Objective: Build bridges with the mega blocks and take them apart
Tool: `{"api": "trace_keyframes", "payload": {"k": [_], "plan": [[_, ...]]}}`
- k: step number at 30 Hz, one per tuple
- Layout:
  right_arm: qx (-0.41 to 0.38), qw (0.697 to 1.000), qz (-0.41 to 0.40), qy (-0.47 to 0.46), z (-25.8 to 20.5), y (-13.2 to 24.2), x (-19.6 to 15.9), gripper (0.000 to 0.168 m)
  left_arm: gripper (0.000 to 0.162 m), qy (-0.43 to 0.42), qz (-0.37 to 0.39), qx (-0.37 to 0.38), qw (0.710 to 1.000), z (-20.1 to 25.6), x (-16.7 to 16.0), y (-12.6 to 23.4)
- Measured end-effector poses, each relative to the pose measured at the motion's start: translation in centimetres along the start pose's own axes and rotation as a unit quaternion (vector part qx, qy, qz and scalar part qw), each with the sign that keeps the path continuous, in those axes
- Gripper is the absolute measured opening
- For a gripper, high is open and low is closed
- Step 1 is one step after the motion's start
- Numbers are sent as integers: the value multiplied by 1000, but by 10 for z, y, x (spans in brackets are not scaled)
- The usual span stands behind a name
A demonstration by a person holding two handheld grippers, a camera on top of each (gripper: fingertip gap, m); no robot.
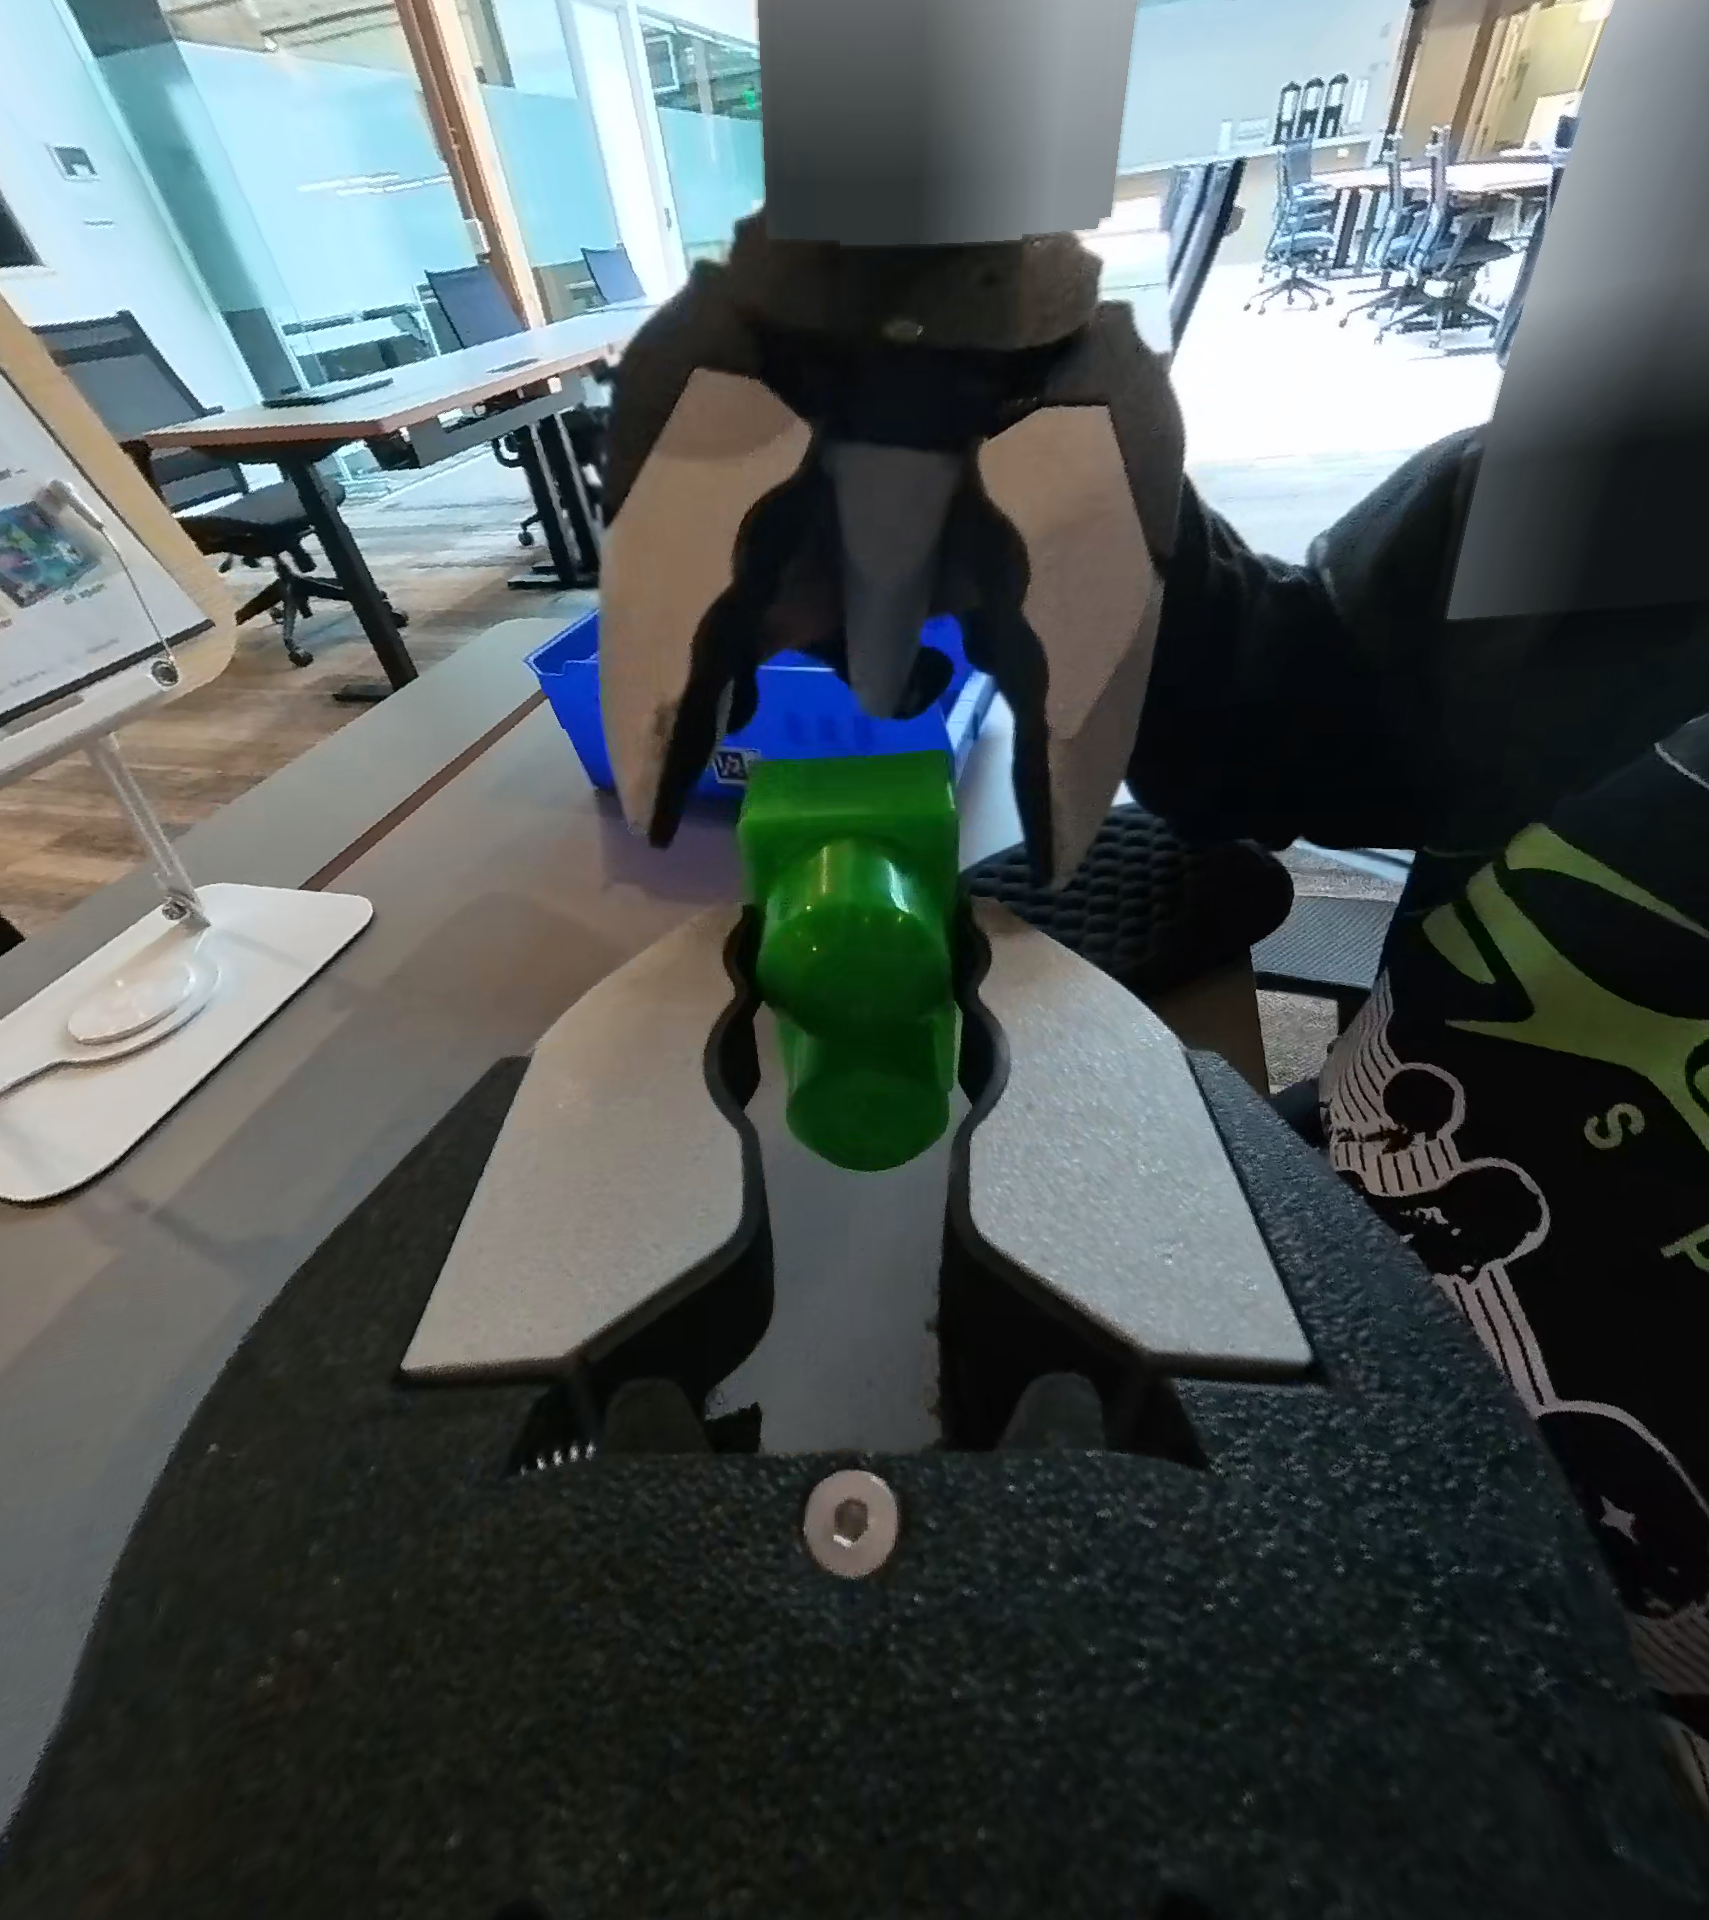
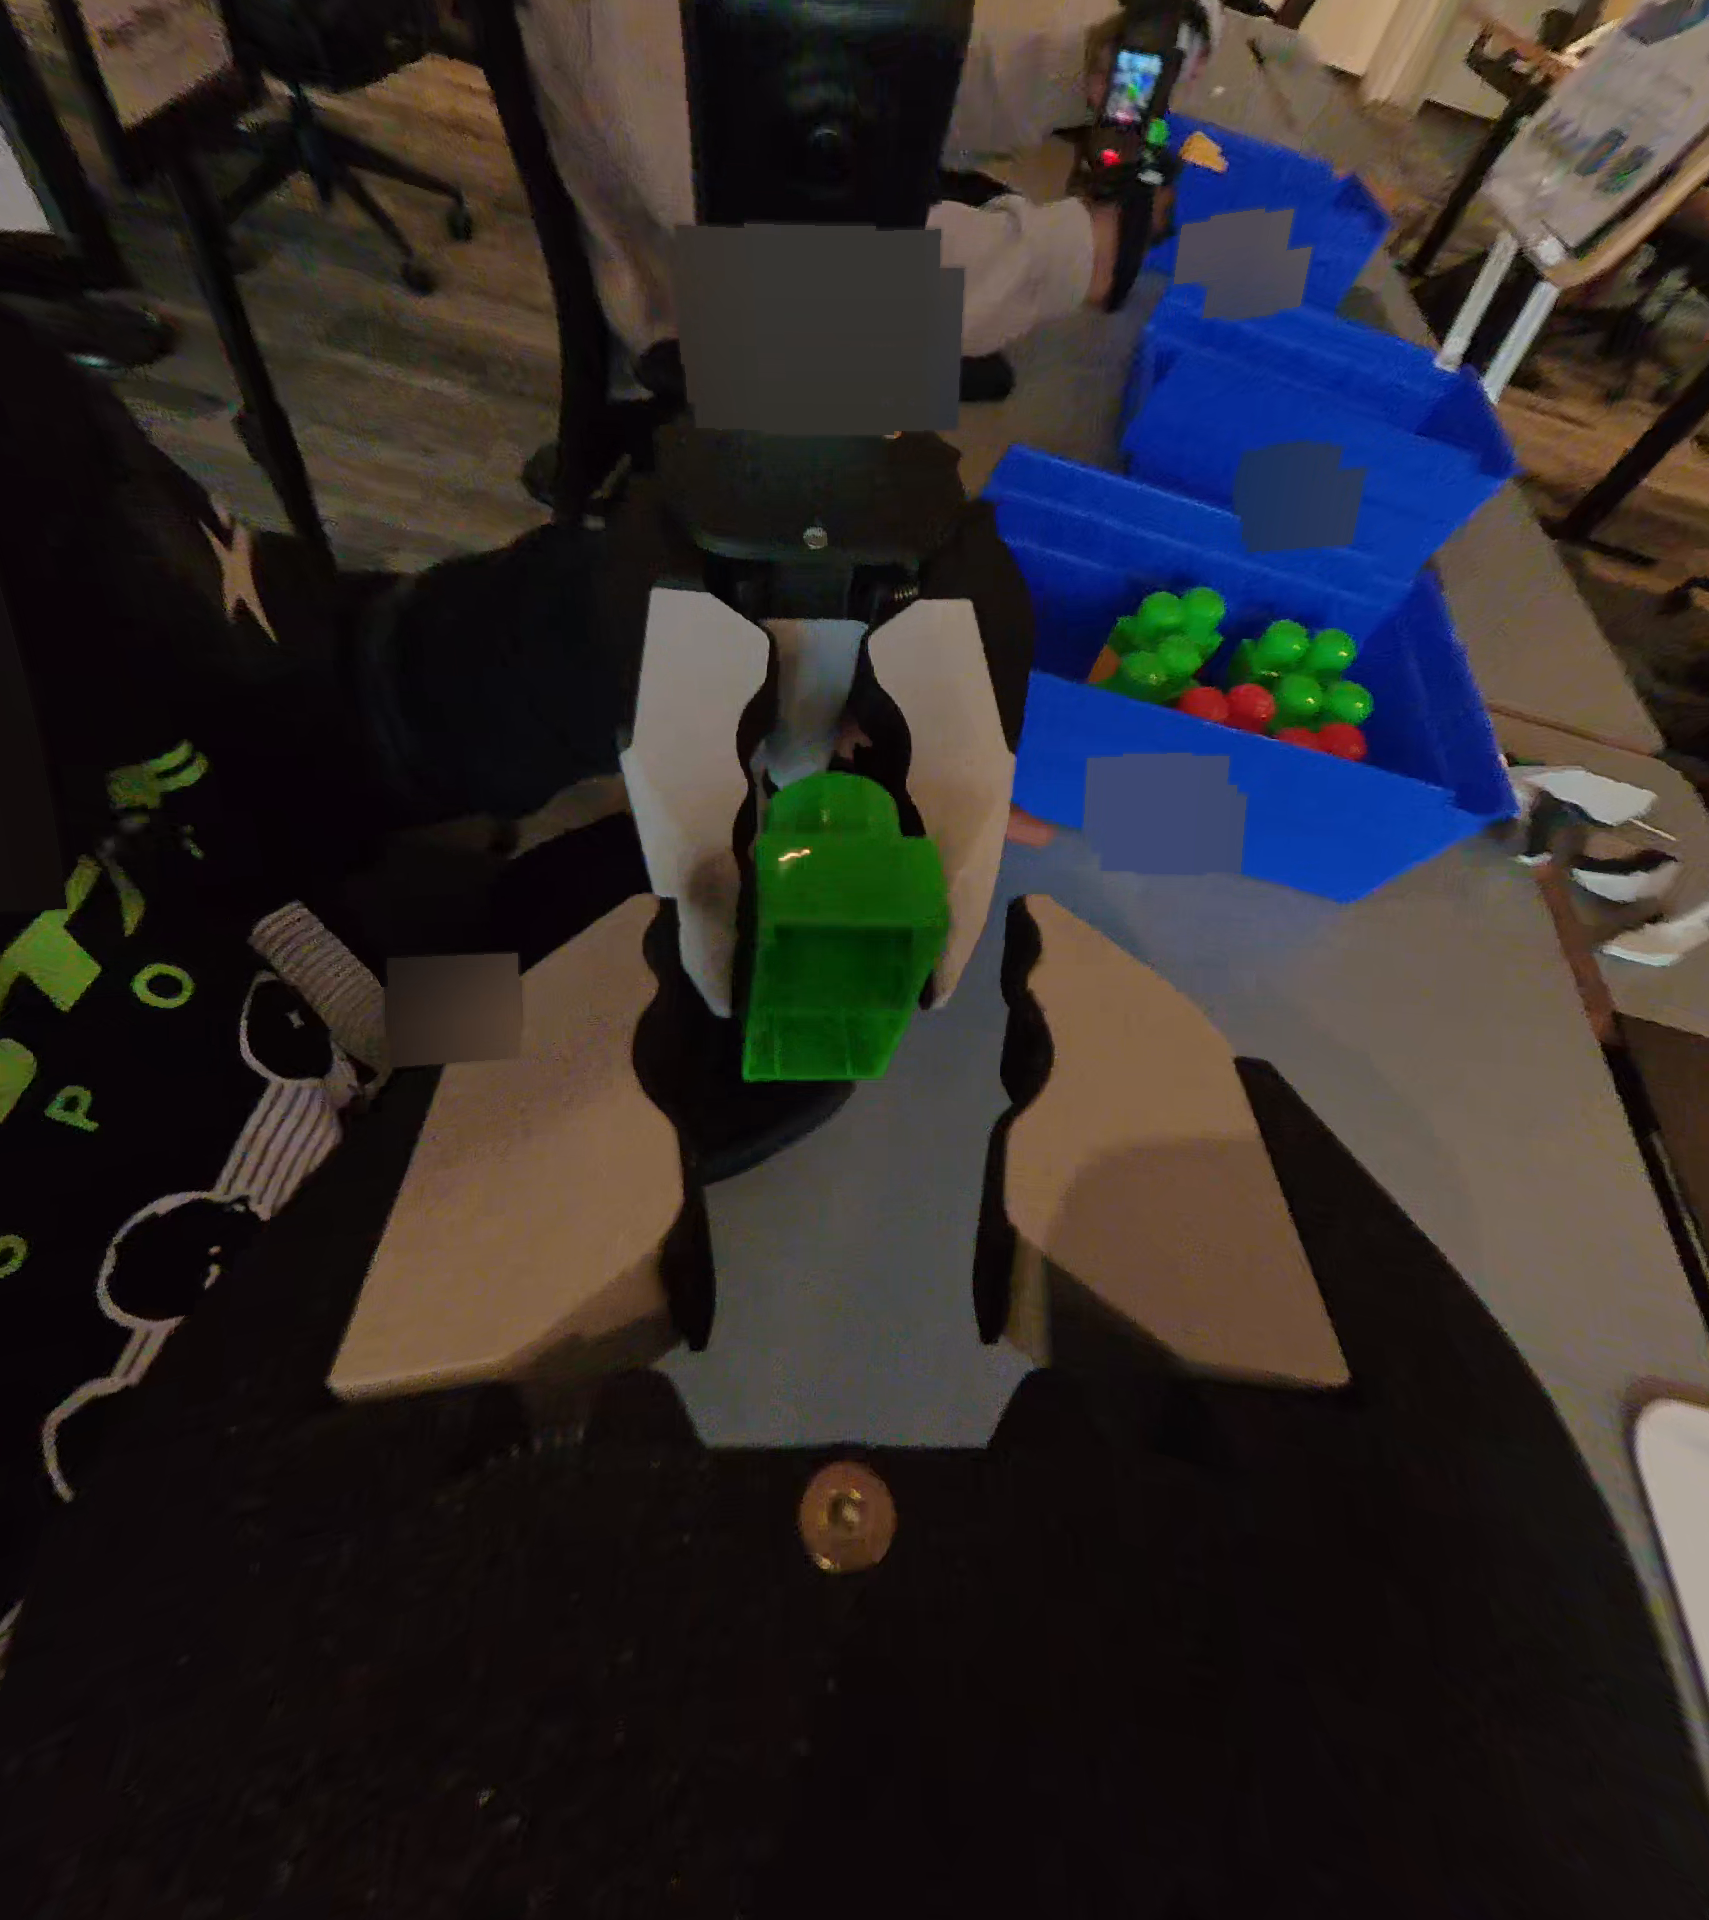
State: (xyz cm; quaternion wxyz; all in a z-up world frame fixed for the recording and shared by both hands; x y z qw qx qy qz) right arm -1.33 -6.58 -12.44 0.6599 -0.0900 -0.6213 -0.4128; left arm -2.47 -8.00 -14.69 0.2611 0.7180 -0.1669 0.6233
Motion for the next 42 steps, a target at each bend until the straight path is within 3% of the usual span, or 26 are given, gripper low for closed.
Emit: {"api": "trace_keyframes", "payload": {"k": [6, 12, 16, 21, 27, 33, 37, 42], "plan": [[39, 999, 22, 0, -6, -6, 3, 51, 35, -6, 2, -13, 1000, 5, 1, 0], [44, 998, 36, -1, -5, -7, 6, 36, 35, -5, 7, -16, 1000, 4, 3, -1], [20, 999, 45, 7, 0, -4, 10, 36, 35, -9, 34, 9, 999, 0, 7, 1], [-33, 998, 59, 15, 10, 21, 15, 36, 71, 12, 66, 86, 994, -18, 8, 21], [-124, 991, 58, -11, 28, 81, -1, 36, 81, 33, 102, 170, 980, -34, 5, 58], [-264, 963, 12, -46, 46, 157, -40, 36, 84, 49, 79, 212, 973, -39, -6, 82], [-383, 919, -48, -83, 53, 227, -84, 36, 82, 33, 53, 249, 967, -40, -15, 95], [-504, 837, -142, -161, 46, 313, -154, 36, 79, 36, 55, 263, 962, -39, -19, 104]]}}
Point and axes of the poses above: each gripper's, where its closed fingertips meet, y back along the fingers, x out of its top, z = x × y across the jaws, the point moved 2 cm from there along y, back along the fingers, and after that the axes turned 4 degrees about -x, right-handed, at the moved point
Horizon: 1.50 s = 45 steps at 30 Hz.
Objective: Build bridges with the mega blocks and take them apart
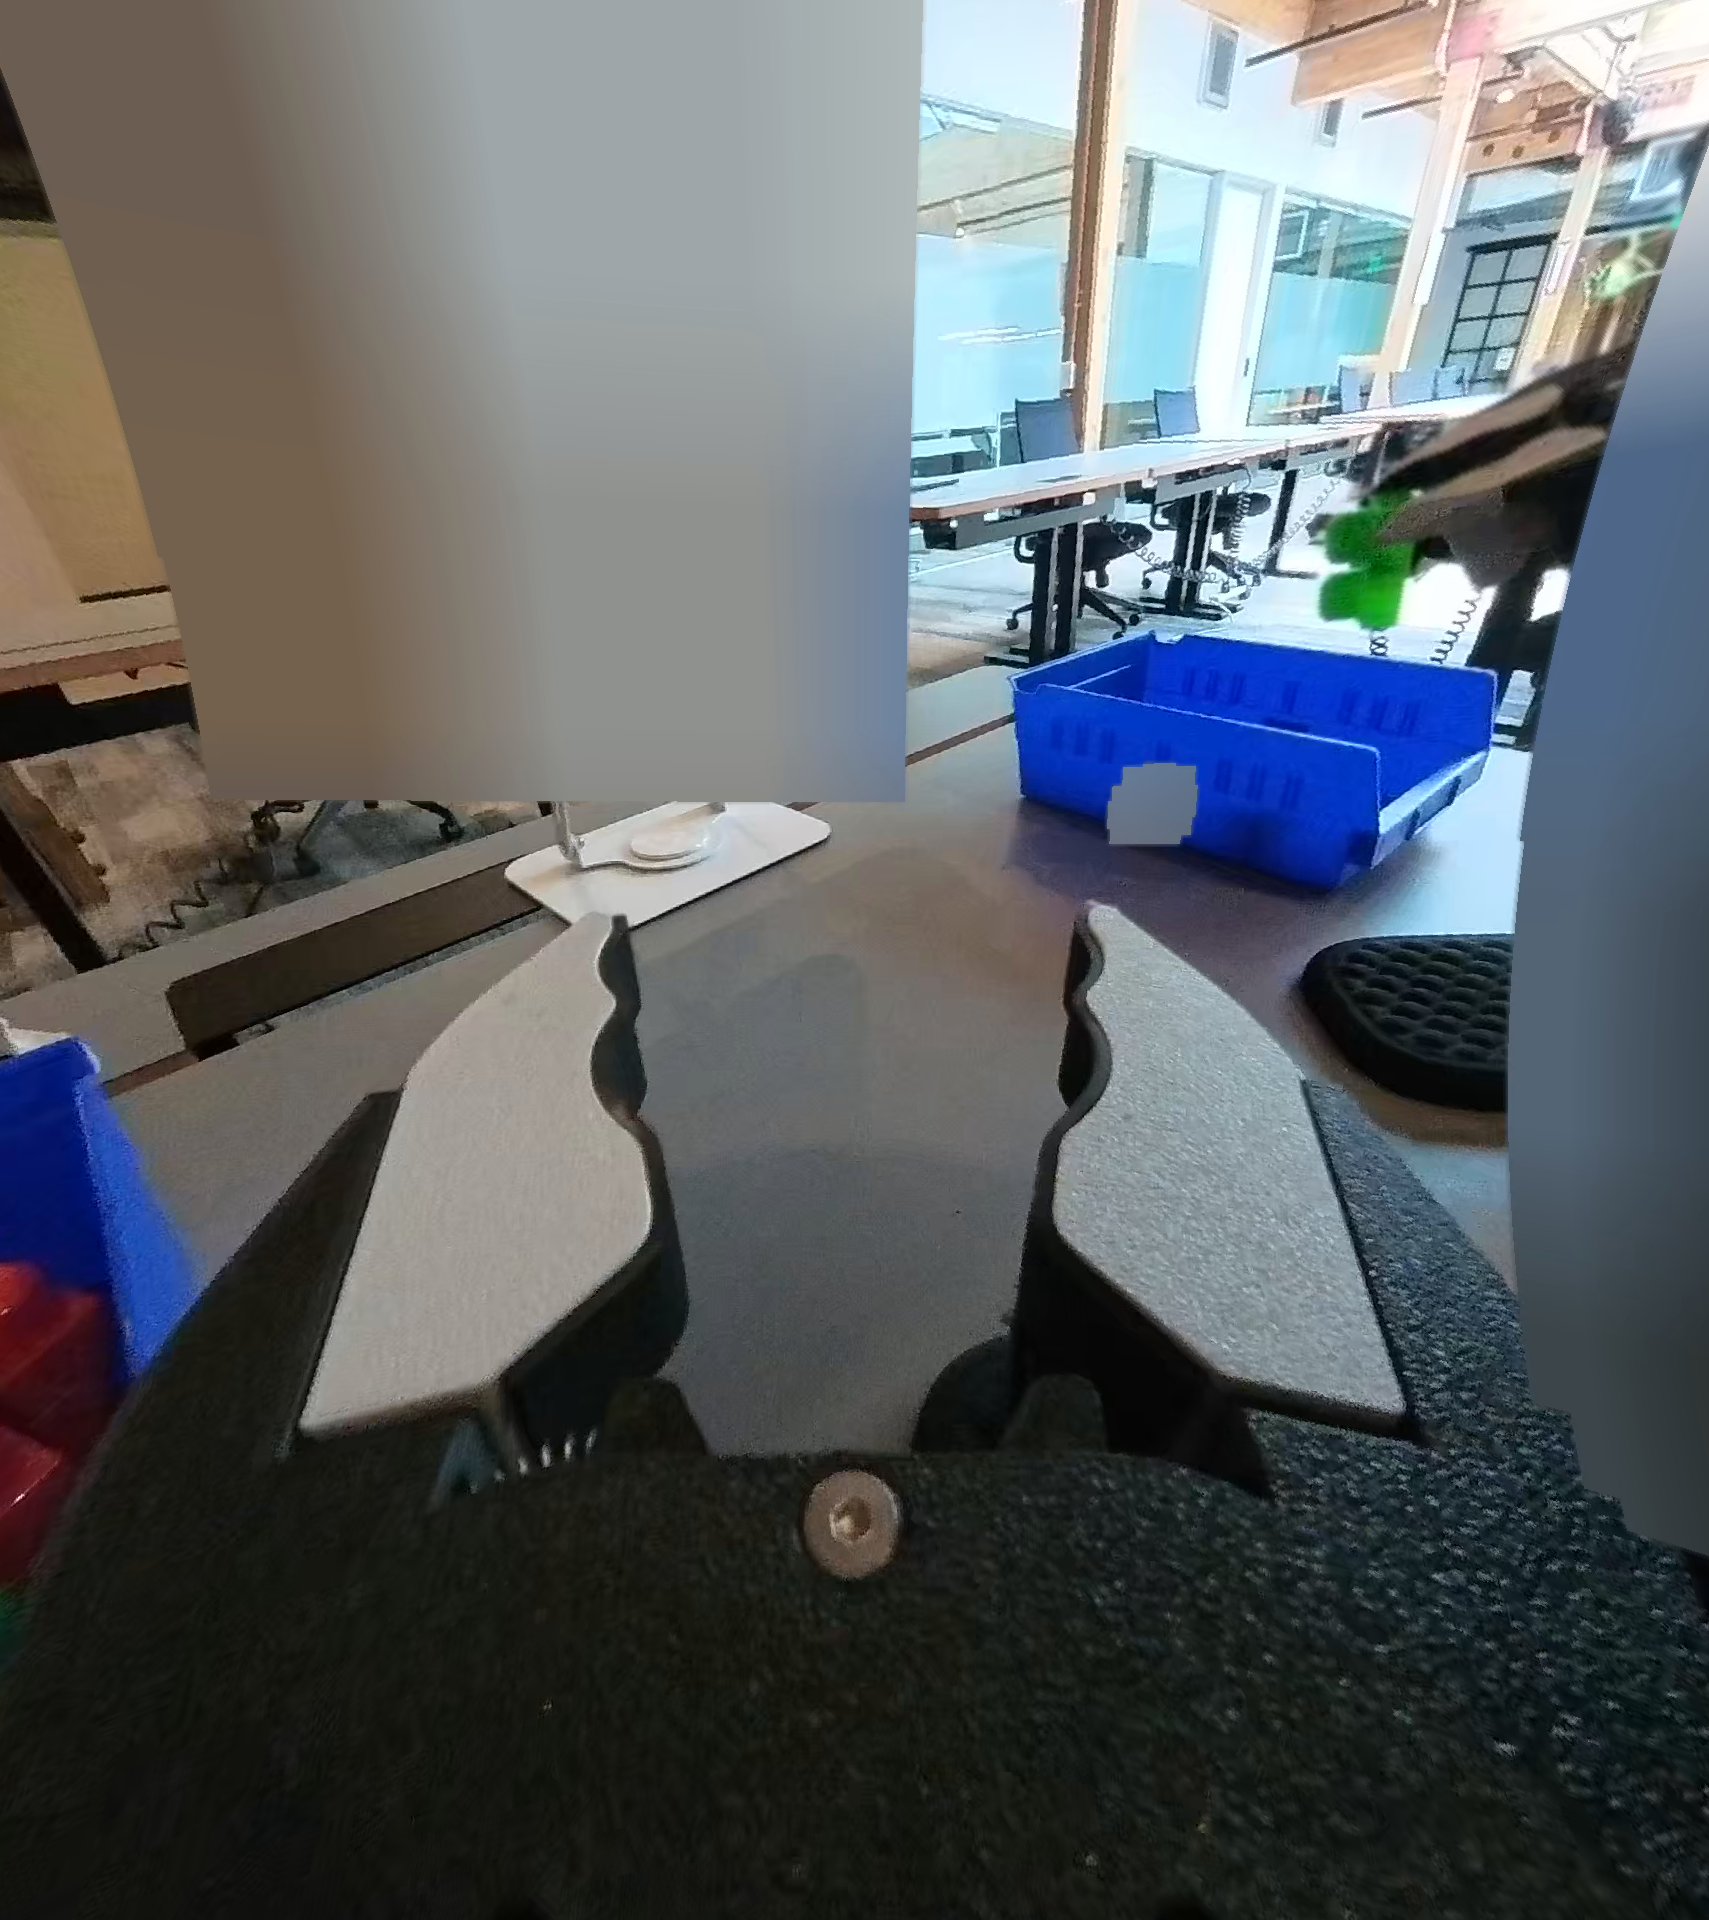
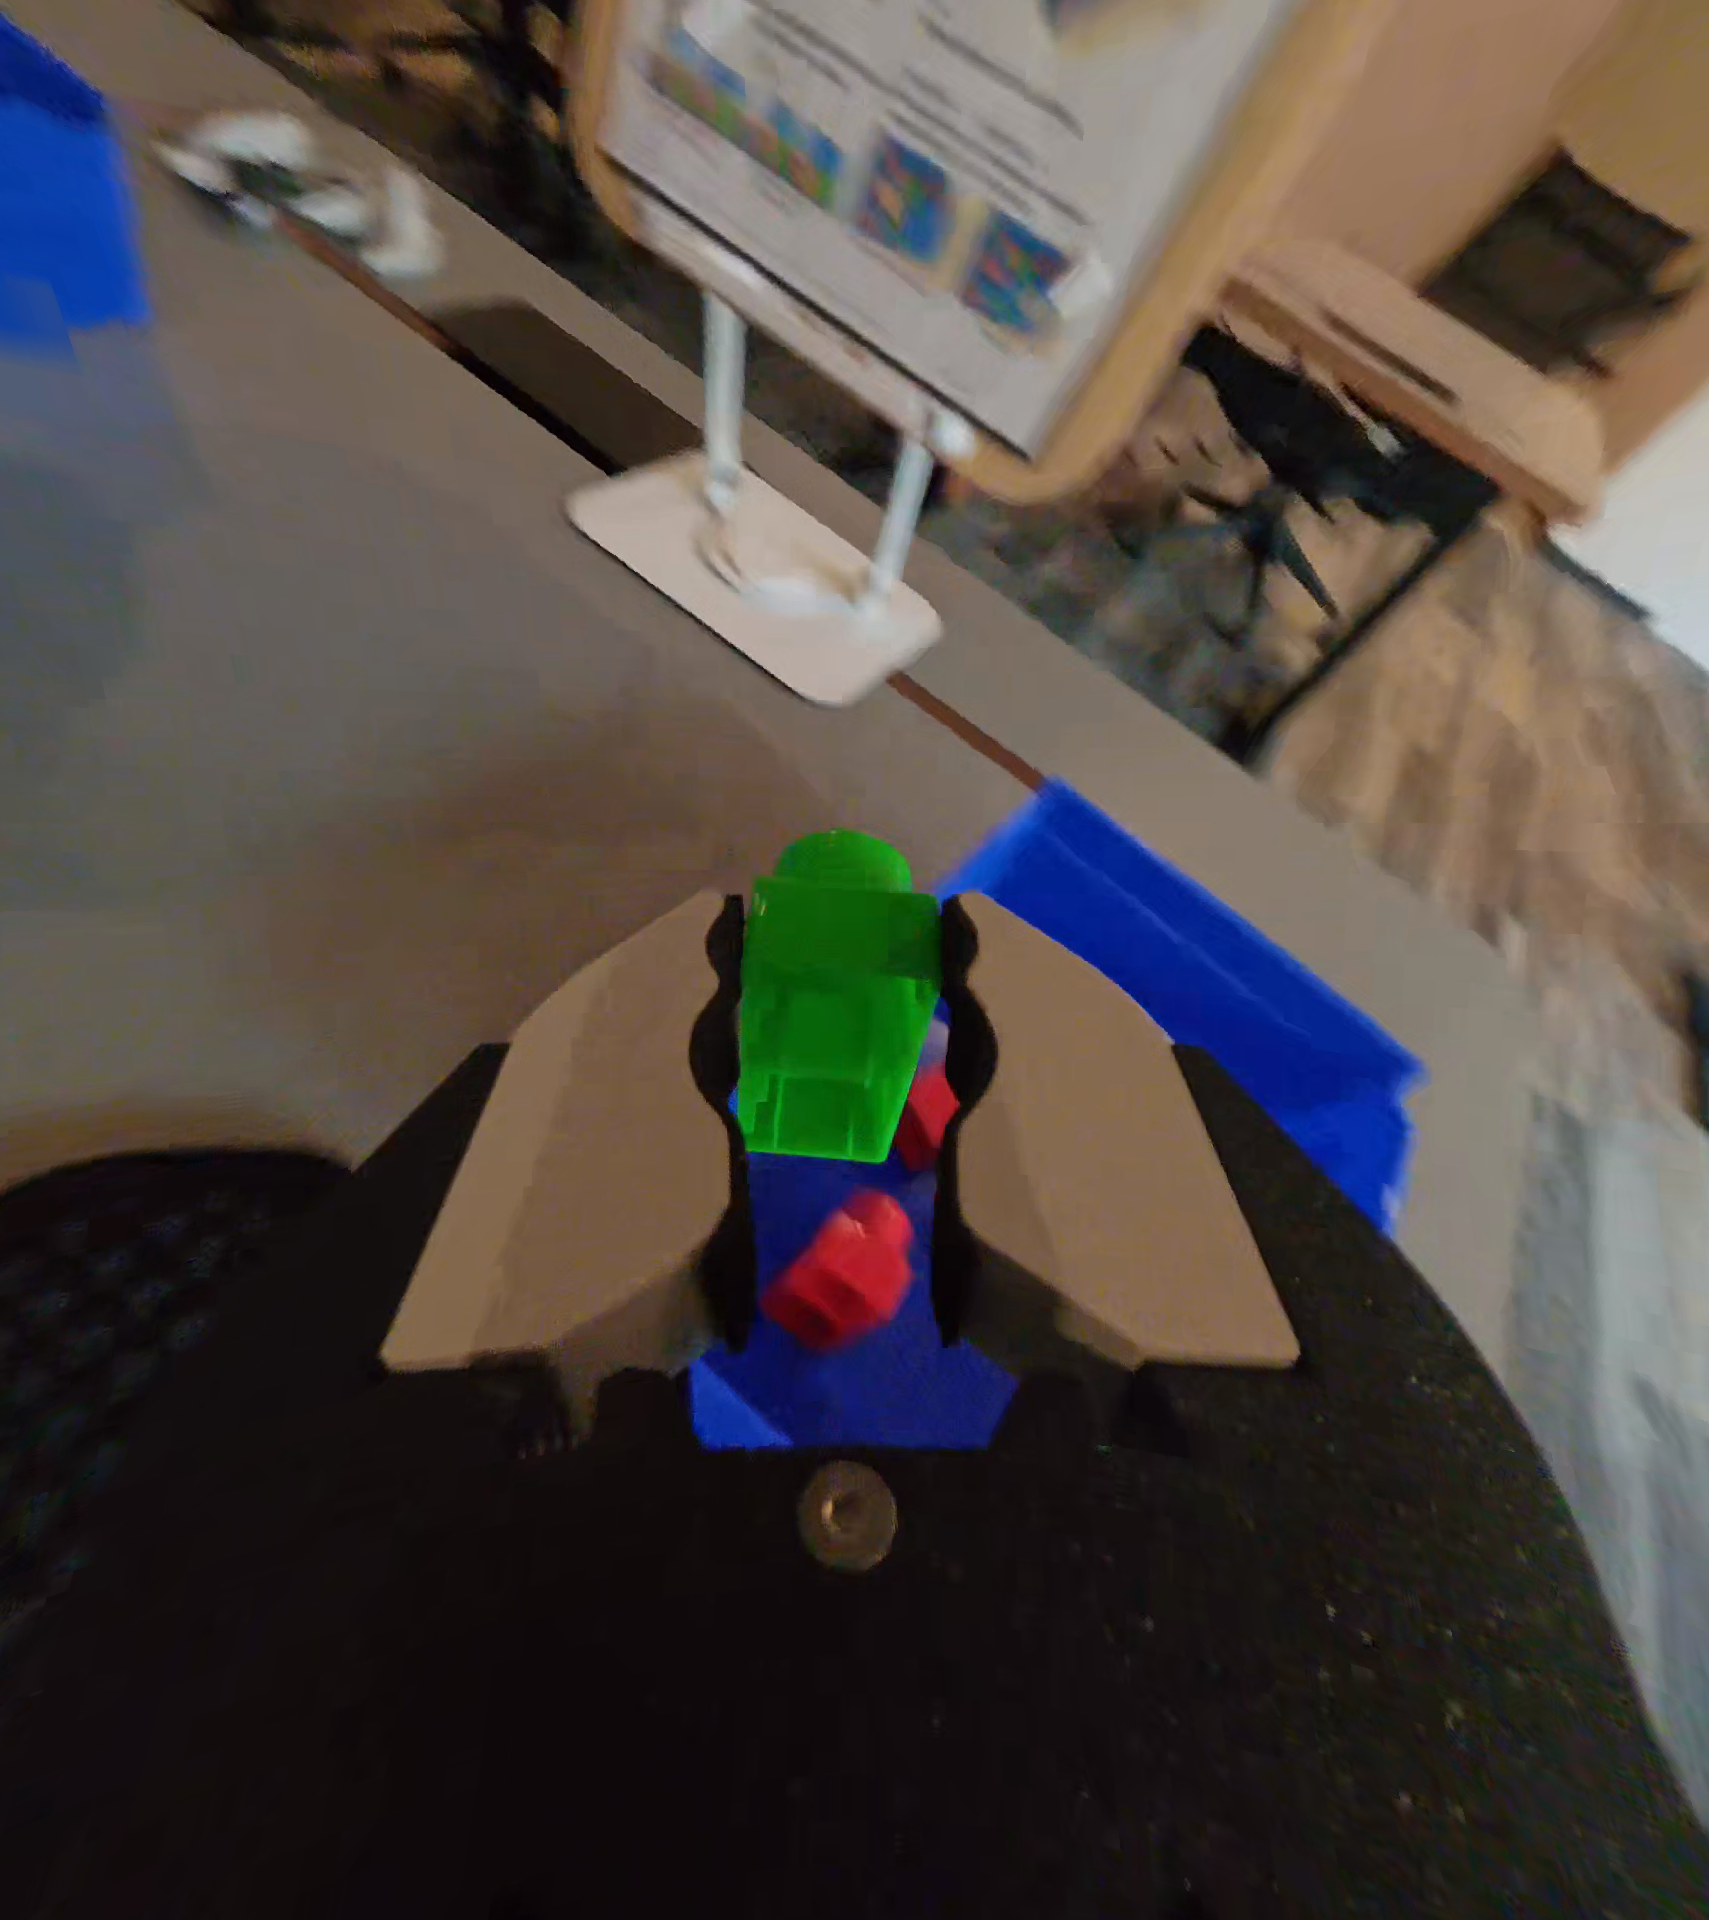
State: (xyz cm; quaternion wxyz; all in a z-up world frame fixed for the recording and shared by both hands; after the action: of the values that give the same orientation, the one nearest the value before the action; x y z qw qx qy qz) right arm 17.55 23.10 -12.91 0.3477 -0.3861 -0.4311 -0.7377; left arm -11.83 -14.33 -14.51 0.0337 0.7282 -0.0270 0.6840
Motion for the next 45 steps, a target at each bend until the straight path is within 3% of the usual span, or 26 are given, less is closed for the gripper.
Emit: {"api": "trace_keyframes", "payload": {"k": [8, 18, 19, 21, 29, 39, 42, 45], "plan": [[-72, 973, -205, -74, 48, -8, -128, 36, 78, 9, -2, 15, 1000, -7, -6, 2], [-74, 953, -285, -77, 49, -27, -170, 37, 77, 5, -27, 56, 998, -21, -14, 16], [-73, 951, -291, -73, 49, -28, -172, 44, 77, 3, -30, 64, 998, -24, -15, 19], [-73, 950, -296, -64, 48, -28, -173, 55, 77, 0, -42, 85, 996, -32, -16, 27], [-103, 962, -243, -63, 55, -20, -146, 61, 68, -6, -125, 216, 968, -84, -19, 77], [-103, 982, -158, -14, 38, -13, -96, 61, 51, 53, -318, 372, 870, -189, -53, 129], [-93, 987, -134, 3, 30, -15, -83, 61, 50, 97, -359, 389, 843, -221, -67, 129], [-89, 989, -115, 20, 25, -15, -75, 60, 51, 159, -375, 374, 833, -245, -83, 118]]}}
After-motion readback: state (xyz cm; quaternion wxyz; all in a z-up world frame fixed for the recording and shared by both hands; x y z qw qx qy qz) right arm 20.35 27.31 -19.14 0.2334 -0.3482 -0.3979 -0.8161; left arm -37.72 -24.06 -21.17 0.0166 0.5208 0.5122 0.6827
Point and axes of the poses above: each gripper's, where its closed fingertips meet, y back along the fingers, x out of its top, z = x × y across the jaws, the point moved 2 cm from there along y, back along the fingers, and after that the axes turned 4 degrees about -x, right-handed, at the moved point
